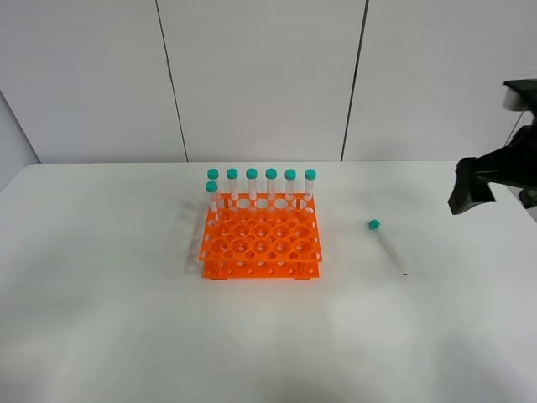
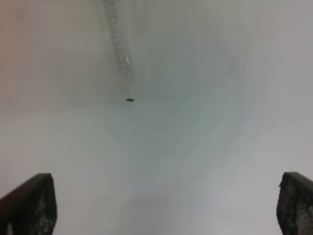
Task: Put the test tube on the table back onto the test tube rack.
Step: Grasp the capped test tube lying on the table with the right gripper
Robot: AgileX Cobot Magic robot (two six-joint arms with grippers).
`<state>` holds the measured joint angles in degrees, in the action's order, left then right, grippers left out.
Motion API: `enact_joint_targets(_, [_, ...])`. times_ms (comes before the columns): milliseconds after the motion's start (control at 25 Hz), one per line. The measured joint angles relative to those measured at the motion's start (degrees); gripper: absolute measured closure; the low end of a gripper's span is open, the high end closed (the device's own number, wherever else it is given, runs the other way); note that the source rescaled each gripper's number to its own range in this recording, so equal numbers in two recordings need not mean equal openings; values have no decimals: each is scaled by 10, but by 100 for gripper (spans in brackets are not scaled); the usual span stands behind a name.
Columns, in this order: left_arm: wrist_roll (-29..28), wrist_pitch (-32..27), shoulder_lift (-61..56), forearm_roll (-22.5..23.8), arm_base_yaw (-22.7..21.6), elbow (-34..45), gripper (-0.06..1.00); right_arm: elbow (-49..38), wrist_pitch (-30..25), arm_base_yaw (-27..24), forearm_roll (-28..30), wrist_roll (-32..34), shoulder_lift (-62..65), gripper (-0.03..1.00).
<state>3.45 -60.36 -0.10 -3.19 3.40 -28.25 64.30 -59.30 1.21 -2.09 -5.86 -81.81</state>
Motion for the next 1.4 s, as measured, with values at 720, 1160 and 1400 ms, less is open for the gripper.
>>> enact_joint_targets(720, [0,0,0,0,0,0,-6,84,74,45,8,-19,-196,-3])
enact_joint_targets(1160, [0,0,0,0,0,0,-6,85,80,52,3,-32,-208,-3])
enact_joint_targets(1400, [0,0,0,0,0,0,-6,86,109,54,2,-20,-256,-3])
